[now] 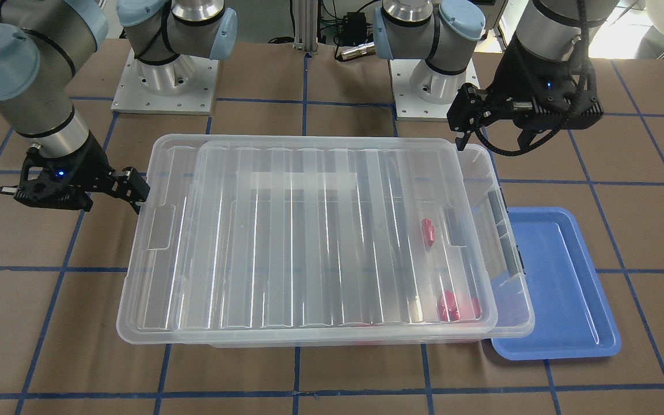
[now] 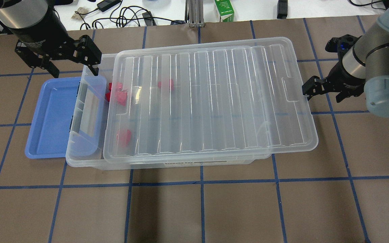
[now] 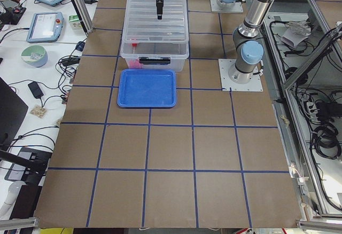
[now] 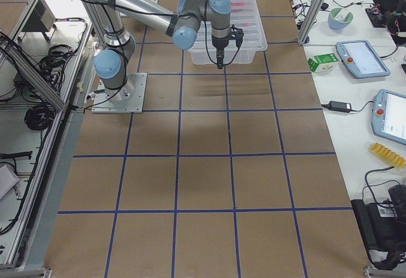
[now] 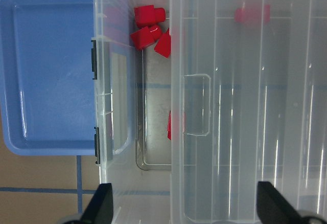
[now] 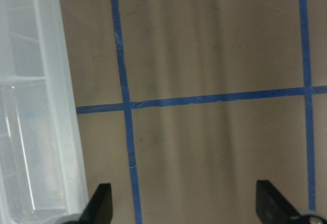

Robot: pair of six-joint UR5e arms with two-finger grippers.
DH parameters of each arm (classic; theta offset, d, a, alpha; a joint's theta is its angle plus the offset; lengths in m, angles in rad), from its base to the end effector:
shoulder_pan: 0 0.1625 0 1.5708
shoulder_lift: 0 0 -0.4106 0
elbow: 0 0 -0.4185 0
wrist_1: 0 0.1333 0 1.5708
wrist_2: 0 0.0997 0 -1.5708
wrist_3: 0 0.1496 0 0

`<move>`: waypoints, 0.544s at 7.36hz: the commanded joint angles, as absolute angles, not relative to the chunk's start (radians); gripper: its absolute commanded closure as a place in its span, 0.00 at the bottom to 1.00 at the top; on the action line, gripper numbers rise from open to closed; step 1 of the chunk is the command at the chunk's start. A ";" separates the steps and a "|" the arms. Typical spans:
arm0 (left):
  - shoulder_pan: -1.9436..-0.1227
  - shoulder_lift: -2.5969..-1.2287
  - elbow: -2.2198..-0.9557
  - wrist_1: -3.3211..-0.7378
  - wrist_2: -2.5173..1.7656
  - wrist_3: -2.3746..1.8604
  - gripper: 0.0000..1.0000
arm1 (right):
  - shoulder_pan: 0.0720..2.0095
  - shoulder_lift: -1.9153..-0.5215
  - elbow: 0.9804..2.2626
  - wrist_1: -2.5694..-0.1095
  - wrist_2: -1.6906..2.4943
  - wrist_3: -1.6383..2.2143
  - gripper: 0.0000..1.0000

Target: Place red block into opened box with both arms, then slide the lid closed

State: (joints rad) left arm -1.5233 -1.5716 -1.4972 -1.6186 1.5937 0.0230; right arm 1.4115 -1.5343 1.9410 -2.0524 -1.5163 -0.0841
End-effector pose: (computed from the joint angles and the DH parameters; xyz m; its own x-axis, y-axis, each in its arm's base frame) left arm -0.1050 -0.5267 0.4565 -0.9994 -0.0251 -0.0235 -0.0245 0.9994 -0.0244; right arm 0.0588 -0.5259 0.2658 -0.9963 0.0711 -0.0478 0.0748 0.9941 -0.0791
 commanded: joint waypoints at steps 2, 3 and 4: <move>-1.523 -1.569 -1.497 -1.621 1.595 0.021 0.00 | 1.474 -1.531 1.937 -2.057 -1.520 -0.048 0.00; -1.525 -1.565 -1.499 -1.621 1.595 0.021 0.00 | 1.474 -1.532 1.918 -2.056 -1.532 -0.055 0.00; -1.528 -1.571 -1.499 -1.621 1.595 0.017 0.00 | 1.473 -1.540 1.889 -2.043 -1.534 -0.058 0.00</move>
